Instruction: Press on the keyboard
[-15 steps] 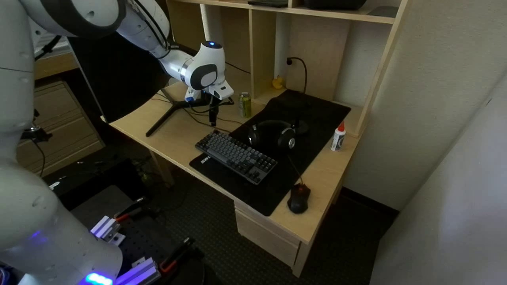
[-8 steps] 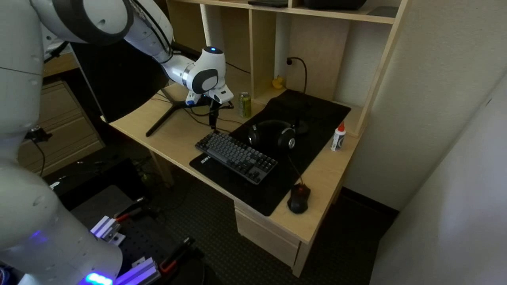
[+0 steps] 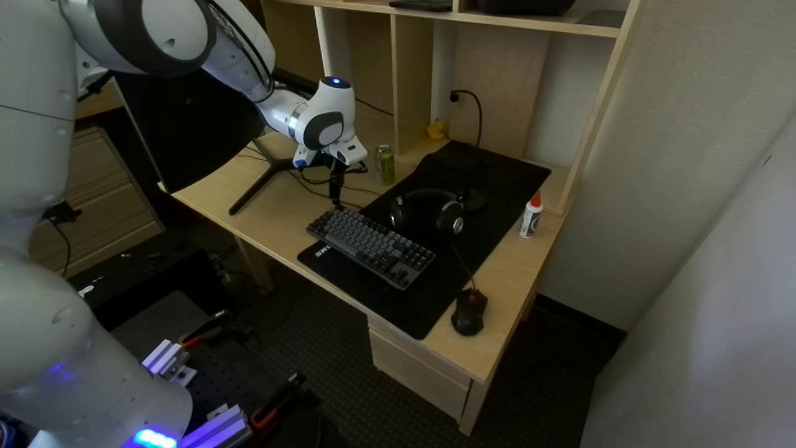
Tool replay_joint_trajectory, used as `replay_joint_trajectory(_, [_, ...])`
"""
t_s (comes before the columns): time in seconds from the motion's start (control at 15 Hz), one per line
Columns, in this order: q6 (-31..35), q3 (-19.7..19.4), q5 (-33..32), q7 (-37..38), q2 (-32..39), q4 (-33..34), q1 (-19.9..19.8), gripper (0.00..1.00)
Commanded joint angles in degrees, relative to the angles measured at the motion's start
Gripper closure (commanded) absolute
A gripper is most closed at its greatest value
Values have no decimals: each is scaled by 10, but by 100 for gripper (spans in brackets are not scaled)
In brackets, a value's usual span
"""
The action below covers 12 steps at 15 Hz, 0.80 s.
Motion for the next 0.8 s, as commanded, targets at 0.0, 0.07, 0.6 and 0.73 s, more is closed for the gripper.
replay_joint_trajectory(0.0, [2,2,12,-4,30,26,-6,0])
replay_joint_trajectory(0.07, [5,2,12,-7,38,32,-7,0])
replay_joint_trajectory(0.6, [17,1,9,-14,21,23,-6,0])
replay_joint_trajectory(0.73, [28,9,15,-29,-10,0,-12,0])
